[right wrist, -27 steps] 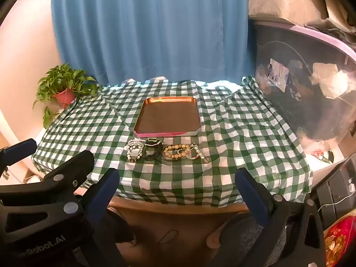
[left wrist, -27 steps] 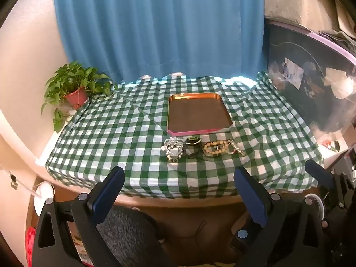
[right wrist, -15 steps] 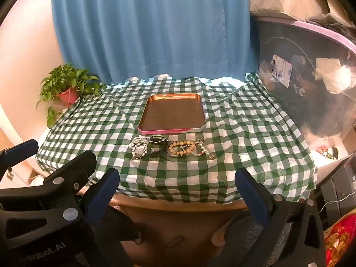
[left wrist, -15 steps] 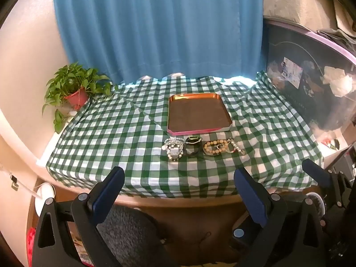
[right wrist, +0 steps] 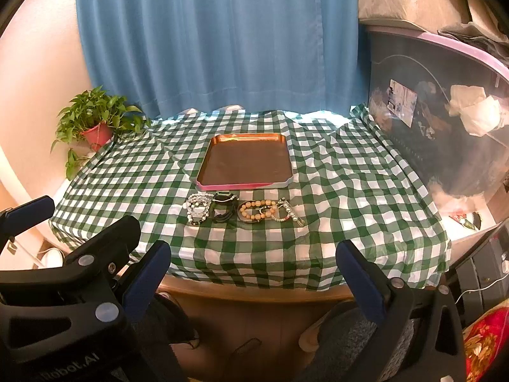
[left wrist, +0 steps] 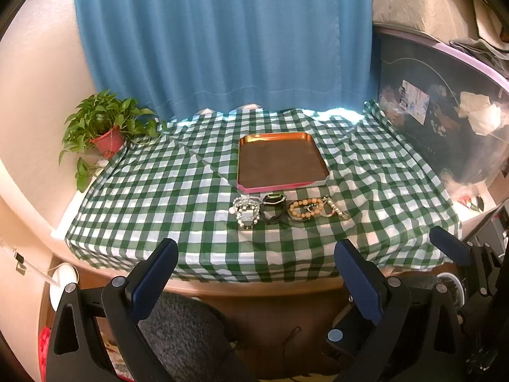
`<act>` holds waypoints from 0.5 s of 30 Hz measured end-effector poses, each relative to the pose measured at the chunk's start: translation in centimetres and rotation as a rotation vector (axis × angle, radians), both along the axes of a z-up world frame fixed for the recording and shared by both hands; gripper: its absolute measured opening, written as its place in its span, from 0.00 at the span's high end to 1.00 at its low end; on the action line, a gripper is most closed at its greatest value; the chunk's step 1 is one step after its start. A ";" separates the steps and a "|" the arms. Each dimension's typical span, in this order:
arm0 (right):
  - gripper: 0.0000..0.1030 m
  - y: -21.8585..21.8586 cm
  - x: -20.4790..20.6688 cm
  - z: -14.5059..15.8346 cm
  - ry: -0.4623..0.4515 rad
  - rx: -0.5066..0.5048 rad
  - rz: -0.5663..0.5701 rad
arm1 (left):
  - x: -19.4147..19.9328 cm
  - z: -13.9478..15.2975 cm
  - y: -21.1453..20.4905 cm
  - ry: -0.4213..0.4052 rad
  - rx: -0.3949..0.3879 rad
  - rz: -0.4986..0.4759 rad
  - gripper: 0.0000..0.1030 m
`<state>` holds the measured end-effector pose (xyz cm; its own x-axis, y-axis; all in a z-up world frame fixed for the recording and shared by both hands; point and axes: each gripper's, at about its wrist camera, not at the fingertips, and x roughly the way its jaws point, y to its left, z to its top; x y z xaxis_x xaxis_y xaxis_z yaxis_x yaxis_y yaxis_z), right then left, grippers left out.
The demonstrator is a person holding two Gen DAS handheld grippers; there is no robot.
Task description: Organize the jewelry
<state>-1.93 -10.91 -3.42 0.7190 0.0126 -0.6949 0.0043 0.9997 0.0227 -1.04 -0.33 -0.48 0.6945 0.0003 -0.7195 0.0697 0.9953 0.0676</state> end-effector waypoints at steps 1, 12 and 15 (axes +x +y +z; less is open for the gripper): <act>0.00 0.0 0.0 0.0 0.000 -0.002 0.001 | 0.0 0.1 0.0 -0.001 0.001 0.002 0.05; 0.00 0.1 0.0 -0.1 0.002 -0.002 -0.002 | -0.5 0.0 -0.1 -0.002 0.005 0.000 0.05; 0.00 0.0 0.0 -0.1 0.002 -0.001 -0.002 | -0.5 0.0 -0.2 -0.002 0.005 -0.001 0.05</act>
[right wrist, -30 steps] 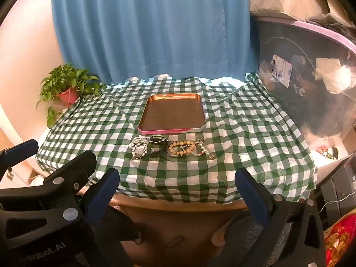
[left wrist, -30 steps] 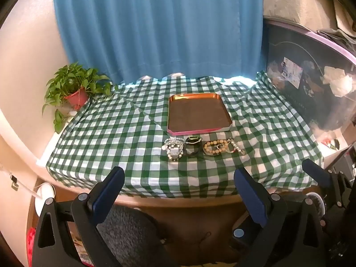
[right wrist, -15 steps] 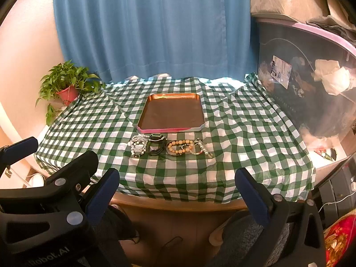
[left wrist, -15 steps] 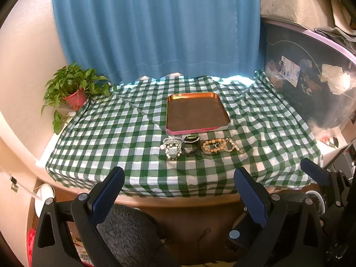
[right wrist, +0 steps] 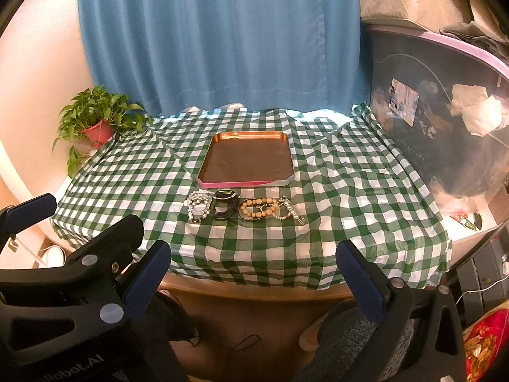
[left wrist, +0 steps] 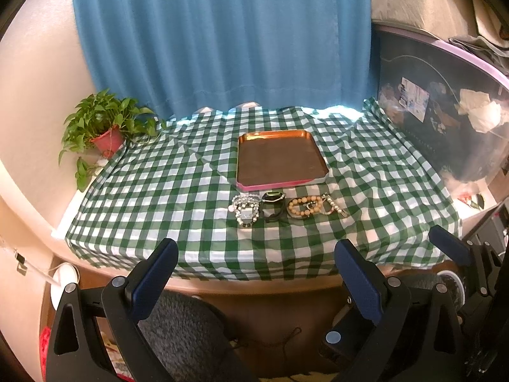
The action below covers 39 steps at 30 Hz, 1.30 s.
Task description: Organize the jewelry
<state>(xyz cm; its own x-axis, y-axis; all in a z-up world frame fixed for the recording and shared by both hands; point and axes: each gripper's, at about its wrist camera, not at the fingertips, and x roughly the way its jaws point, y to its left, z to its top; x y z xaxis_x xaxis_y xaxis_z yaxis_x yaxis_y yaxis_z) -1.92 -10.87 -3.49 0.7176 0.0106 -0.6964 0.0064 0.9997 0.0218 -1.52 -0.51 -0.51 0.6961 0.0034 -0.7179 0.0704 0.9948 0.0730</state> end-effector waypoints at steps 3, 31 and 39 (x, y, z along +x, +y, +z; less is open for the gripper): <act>0.00 -0.1 0.0 0.0 0.001 -0.001 0.000 | -0.2 -0.3 -0.2 0.010 -0.006 -0.009 0.05; 0.00 0.1 -0.3 -0.5 0.020 -0.004 0.004 | 0.7 -0.6 0.4 0.051 -0.017 -0.013 0.03; 0.00 -0.1 -0.4 -0.9 0.021 -0.025 0.014 | 0.5 -1.0 0.5 0.050 -0.011 -0.019 0.02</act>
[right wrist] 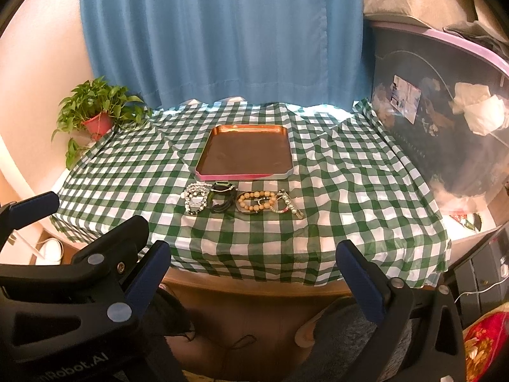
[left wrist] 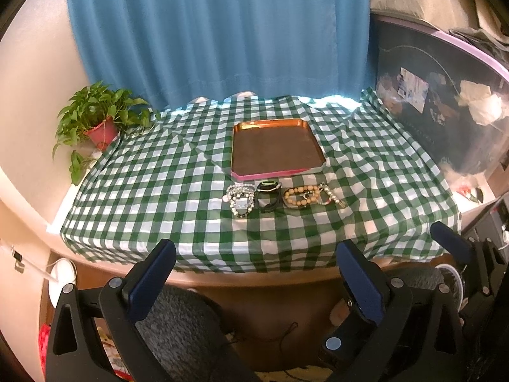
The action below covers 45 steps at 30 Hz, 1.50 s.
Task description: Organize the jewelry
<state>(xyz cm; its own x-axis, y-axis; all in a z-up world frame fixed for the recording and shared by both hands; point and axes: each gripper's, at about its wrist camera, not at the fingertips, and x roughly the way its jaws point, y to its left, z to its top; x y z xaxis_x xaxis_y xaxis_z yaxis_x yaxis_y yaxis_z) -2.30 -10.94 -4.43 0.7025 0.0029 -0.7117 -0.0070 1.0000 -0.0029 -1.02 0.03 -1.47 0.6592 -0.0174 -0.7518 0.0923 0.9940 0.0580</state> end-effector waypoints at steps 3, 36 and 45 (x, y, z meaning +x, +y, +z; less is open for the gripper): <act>0.00 -0.2 -0.1 -0.7 0.006 -0.004 -0.002 | 0.0 -0.4 0.1 -0.012 0.010 -0.005 0.02; 0.53 -8.1 17.2 -15.2 0.031 0.154 0.143 | 20.2 -19.4 4.4 0.086 -0.129 -0.076 0.03; 0.75 -9.3 20.2 -18.2 0.017 0.298 0.173 | 23.5 -22.5 2.2 0.062 -0.146 -0.272 0.40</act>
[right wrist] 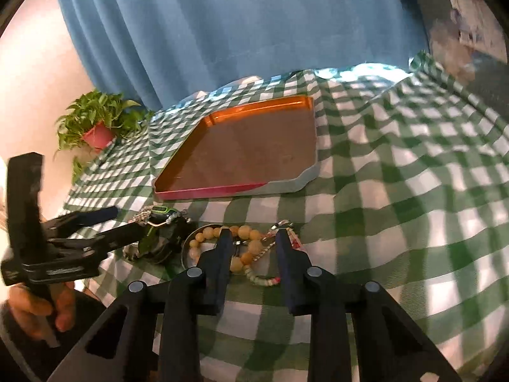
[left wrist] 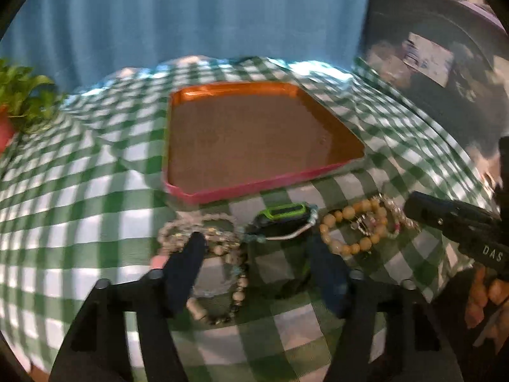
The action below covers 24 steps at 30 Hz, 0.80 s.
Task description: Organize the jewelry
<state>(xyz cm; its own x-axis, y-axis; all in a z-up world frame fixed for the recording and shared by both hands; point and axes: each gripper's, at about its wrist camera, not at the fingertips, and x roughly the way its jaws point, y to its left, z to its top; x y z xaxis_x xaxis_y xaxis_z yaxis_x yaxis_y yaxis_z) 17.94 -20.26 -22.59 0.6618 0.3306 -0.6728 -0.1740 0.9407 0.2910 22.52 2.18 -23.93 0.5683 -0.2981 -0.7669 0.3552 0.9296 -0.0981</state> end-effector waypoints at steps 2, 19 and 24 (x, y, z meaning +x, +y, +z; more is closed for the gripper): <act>0.75 0.2 0.3 -0.5 0.019 0.027 0.009 | 0.3 -0.7 -0.2 0.007 0.009 -0.023 0.49; 0.97 1.8 1.0 -1.7 0.018 -0.018 0.058 | 0.8 1.2 2.2 -0.022 -0.177 -0.089 0.94; 0.97 2.2 0.3 -0.1 -0.069 -0.029 0.077 | 0.4 0.9 1.6 -0.016 -0.130 -0.128 0.91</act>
